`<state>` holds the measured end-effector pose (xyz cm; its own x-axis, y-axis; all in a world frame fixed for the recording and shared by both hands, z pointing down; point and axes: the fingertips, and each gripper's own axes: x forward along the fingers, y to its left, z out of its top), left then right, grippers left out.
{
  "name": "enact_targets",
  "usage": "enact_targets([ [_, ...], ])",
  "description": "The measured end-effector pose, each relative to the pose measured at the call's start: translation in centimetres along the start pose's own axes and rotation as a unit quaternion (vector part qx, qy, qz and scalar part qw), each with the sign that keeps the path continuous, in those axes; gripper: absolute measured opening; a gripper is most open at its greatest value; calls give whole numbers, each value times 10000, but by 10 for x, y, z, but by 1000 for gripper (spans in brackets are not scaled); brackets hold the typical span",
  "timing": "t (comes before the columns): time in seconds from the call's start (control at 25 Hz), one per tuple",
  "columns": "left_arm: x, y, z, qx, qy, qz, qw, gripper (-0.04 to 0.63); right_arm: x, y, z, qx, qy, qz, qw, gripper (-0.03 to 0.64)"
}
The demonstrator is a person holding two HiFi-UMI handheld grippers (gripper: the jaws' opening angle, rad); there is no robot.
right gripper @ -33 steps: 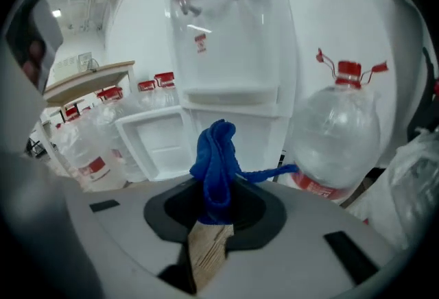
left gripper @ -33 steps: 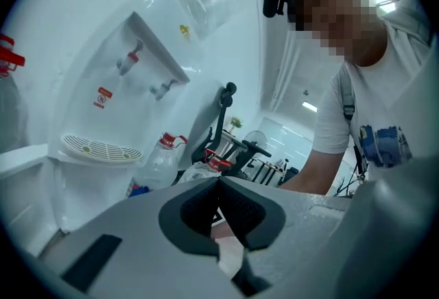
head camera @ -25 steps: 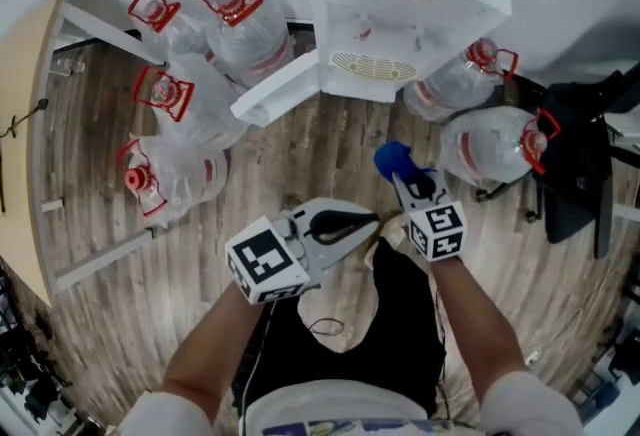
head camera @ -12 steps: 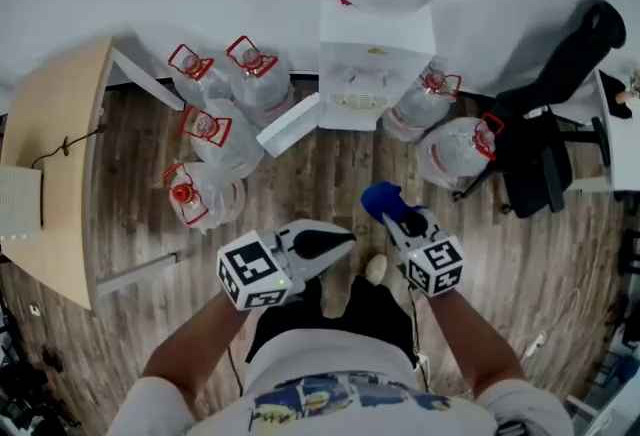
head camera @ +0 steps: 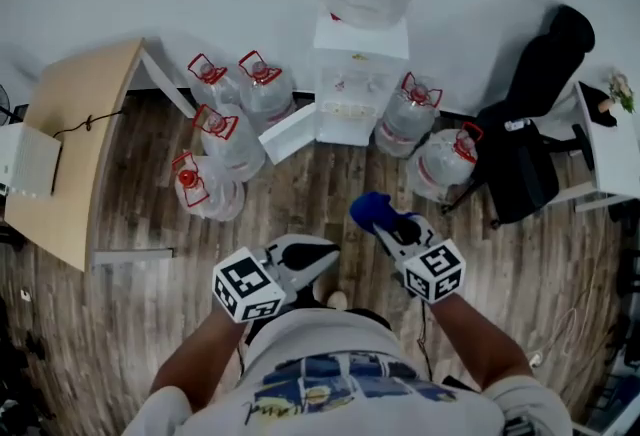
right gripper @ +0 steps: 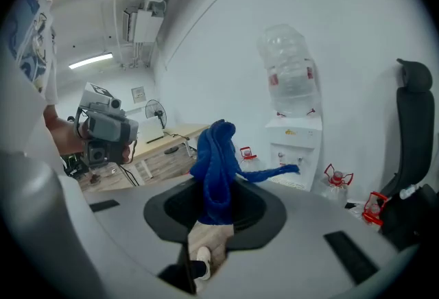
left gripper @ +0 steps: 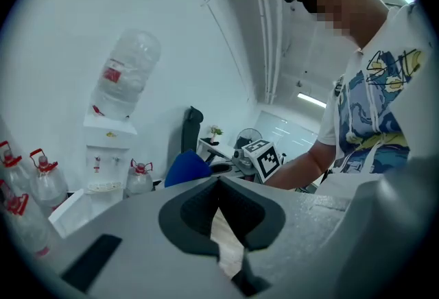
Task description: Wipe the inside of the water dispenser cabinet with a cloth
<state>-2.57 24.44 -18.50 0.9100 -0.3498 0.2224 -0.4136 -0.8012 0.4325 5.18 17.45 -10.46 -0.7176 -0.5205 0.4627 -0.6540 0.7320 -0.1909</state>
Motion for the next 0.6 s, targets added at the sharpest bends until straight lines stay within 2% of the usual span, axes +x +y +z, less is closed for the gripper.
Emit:
enact_targets([
  [0.28,9,-79,-35,-30,94,58,9999,-2,-79,35,-20,-123,-121,92,9998,84],
  [0.44,12,-107,-41,-74,133,30,9999,-2,-108,50,-24,-69,-262,151,9995,84],
  [0.6,15,-124,-47,44,244,2,9997,-2,-132,64,-28,-44,-363,124,9993,84],
])
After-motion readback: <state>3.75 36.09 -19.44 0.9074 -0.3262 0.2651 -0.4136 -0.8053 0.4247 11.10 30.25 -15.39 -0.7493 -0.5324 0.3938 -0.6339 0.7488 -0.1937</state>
